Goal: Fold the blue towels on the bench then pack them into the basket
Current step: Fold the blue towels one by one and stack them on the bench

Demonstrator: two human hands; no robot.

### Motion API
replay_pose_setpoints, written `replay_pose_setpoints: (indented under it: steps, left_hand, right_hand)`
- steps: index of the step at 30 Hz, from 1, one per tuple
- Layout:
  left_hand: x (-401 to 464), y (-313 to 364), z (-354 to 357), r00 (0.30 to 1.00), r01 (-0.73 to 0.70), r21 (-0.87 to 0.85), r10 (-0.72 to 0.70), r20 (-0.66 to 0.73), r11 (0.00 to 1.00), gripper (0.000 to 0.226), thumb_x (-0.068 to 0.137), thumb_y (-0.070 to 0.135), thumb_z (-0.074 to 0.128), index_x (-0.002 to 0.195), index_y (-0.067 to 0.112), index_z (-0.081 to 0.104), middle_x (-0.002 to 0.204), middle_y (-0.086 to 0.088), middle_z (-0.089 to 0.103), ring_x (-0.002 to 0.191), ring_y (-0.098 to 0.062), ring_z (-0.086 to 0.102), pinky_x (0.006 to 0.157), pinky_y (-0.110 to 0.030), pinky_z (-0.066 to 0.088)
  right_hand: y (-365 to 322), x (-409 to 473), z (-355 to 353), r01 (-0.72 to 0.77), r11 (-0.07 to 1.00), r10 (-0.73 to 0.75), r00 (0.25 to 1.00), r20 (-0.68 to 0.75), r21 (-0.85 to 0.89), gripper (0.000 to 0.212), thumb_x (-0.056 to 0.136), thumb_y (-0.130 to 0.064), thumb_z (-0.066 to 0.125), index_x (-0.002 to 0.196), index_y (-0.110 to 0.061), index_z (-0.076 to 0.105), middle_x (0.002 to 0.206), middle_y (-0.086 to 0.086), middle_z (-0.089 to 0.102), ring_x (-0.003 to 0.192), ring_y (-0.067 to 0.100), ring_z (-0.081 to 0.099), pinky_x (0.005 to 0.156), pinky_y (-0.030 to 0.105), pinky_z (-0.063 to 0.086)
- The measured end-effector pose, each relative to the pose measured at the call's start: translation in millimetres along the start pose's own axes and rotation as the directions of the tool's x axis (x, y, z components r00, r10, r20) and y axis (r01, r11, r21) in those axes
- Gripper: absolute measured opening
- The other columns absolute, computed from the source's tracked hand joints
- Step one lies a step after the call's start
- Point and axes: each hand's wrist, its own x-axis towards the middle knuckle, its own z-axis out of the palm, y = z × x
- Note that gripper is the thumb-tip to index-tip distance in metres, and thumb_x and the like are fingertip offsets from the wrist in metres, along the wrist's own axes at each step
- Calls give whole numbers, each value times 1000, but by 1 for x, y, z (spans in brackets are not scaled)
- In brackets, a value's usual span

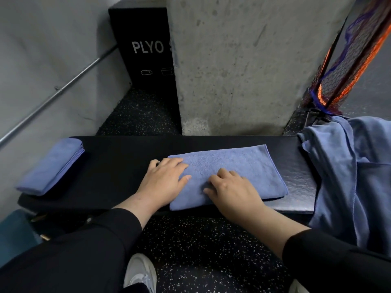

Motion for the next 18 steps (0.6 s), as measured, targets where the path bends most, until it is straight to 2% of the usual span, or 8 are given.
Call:
replay_pose_setpoints:
  steps: [2, 4, 6, 8, 11, 14, 16, 18]
  left_hand:
    - [-4, -9, -1, 998, -30, -26, 28, -53, 999, 33, 101, 49, 40, 121, 34, 62, 125, 18, 56, 119, -10, 50, 101, -36, 30]
    - [-11, -19, -4, 994, -96, -71, 92, -66, 993, 31, 101, 45, 38, 106, 35, 67, 106, 19, 58, 105, -8, 52, 99, -35, 33]
    - [-20, -26, -5, 979, -199, -100, 194, -54, 975, 37, 99, 46, 34, 97, 36, 70, 97, 19, 59, 97, -5, 51, 100, -33, 33]
    - [-27, -27, -8, 961, -278, -151, 273, -52, 949, 37, 98, 48, 36, 97, 35, 71, 95, 20, 61, 95, -3, 52, 100, -30, 33]
    - [-33, -25, -11, 968, -249, -283, 236, -83, 926, 36, 97, 49, 41, 124, 36, 62, 106, 22, 61, 102, 1, 51, 102, -25, 33]
    - [-36, -31, -11, 971, -234, -243, 237, -18, 941, 43, 100, 43, 46, 142, 35, 53, 137, 21, 52, 127, 0, 42, 111, -27, 26]
    - [-38, -34, -11, 961, -248, -195, 267, 77, 949, 40, 102, 37, 49, 142, 36, 55, 147, 21, 45, 137, -1, 34, 117, -29, 21]
    - [-38, -34, -13, 964, -219, -216, 246, 106, 952, 39, 102, 33, 49, 141, 36, 57, 148, 23, 45, 139, 1, 32, 119, -31, 19]
  right_hand:
    - [7, 4, -1, -48, 999, 48, 999, 18, -10, 46, 96, -56, 30, 103, -24, 63, 106, -1, 58, 100, 26, 57, 83, 42, 46]
    - [19, 10, -3, -65, 998, 66, 997, 40, -27, 44, 101, -53, 31, 110, -25, 63, 117, -3, 57, 114, 23, 55, 100, 45, 39]
    - [33, 16, -5, -88, 996, 88, 995, 37, -12, 41, 104, -49, 30, 115, -24, 62, 132, -6, 54, 130, 17, 47, 116, 54, 22]
    - [43, 20, -7, -111, 993, 108, 993, 46, 47, 41, 106, -45, 30, 115, -23, 63, 142, -10, 49, 141, 11, 35, 120, 60, 9]
    - [51, 16, -5, -5, 997, 3, 1000, 20, 79, 38, 105, -43, 34, 117, -26, 67, 147, -10, 44, 146, 15, 31, 119, 62, 7]
    - [50, 3, -9, 242, 965, -229, 965, -128, 100, 39, 100, -52, 38, 115, -31, 66, 127, -10, 54, 119, 20, 55, 105, 48, 38]
    - [44, -9, -12, 380, 916, -371, 924, -87, 131, 47, 93, -65, 43, 119, -31, 63, 123, -10, 54, 110, 18, 55, 95, 38, 42]
    - [36, -23, -9, 446, 892, -449, 893, 35, 76, 61, 84, -76, 46, 125, -33, 58, 131, -11, 52, 118, 14, 51, 101, 37, 40]
